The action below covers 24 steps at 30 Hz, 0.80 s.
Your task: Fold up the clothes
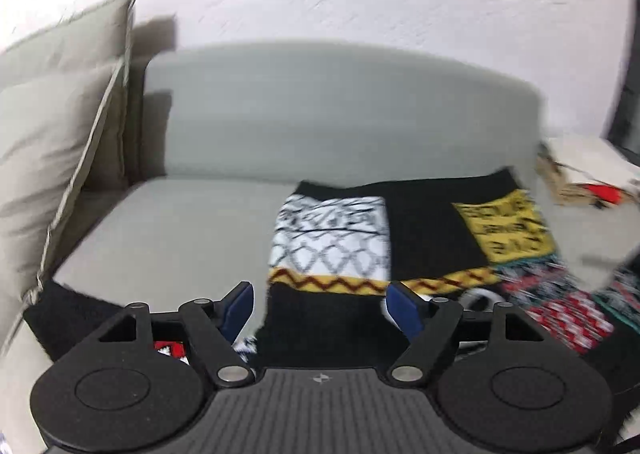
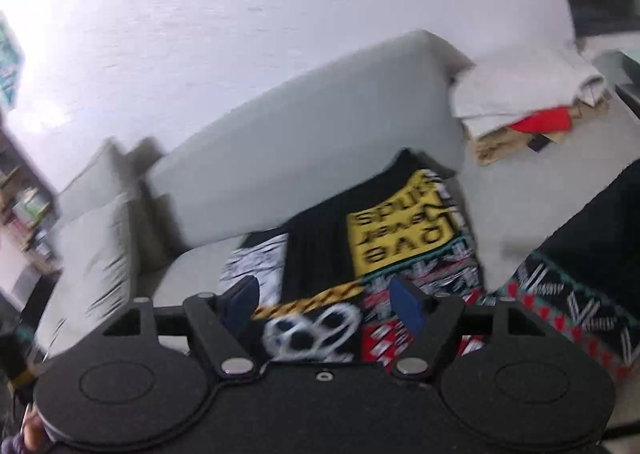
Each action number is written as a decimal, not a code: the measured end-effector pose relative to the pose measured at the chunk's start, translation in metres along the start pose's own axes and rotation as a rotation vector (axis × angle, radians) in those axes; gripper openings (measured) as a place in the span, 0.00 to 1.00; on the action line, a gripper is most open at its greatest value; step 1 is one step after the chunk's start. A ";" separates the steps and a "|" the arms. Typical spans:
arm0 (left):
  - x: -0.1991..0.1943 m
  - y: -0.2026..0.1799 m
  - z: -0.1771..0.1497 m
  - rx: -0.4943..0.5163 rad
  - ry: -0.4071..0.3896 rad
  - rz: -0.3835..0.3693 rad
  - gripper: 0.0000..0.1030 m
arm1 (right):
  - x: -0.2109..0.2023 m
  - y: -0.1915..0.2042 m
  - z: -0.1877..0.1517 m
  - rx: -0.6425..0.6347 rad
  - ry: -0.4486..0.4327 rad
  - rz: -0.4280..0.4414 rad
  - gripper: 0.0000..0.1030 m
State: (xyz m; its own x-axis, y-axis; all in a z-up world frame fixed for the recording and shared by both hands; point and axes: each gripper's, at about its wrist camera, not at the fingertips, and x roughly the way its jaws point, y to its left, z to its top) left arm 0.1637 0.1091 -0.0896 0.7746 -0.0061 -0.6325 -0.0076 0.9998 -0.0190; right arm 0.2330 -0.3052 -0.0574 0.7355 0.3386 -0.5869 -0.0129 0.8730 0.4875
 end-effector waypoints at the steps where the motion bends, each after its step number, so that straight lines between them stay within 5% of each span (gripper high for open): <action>1: 0.019 0.005 0.003 -0.018 0.016 0.028 0.72 | 0.017 -0.008 0.006 0.008 -0.001 -0.023 0.69; 5: 0.091 0.029 0.019 -0.088 0.073 0.122 0.76 | 0.087 -0.040 0.029 0.037 0.006 -0.095 0.65; 9: 0.157 0.051 0.049 -0.144 0.115 0.127 0.84 | 0.146 -0.068 0.056 0.048 -0.015 -0.168 0.65; 15: 0.240 0.047 0.091 -0.072 0.155 0.035 0.90 | 0.228 -0.087 0.100 0.022 0.017 -0.194 0.65; 21: 0.300 0.034 0.099 -0.015 0.246 -0.004 0.89 | 0.283 -0.088 0.117 -0.023 0.063 -0.191 0.66; 22: 0.301 0.030 0.099 -0.001 0.232 -0.006 0.86 | 0.290 -0.087 0.116 -0.038 0.076 -0.195 0.63; 24: 0.296 0.022 0.100 0.015 0.206 -0.057 0.41 | 0.299 -0.078 0.111 -0.120 0.098 -0.217 0.22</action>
State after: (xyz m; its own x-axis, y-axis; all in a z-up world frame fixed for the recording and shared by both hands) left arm 0.4563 0.1310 -0.2002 0.6281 -0.0645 -0.7754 0.0430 0.9979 -0.0482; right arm 0.5287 -0.3110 -0.1995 0.6609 0.1661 -0.7319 0.0534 0.9623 0.2666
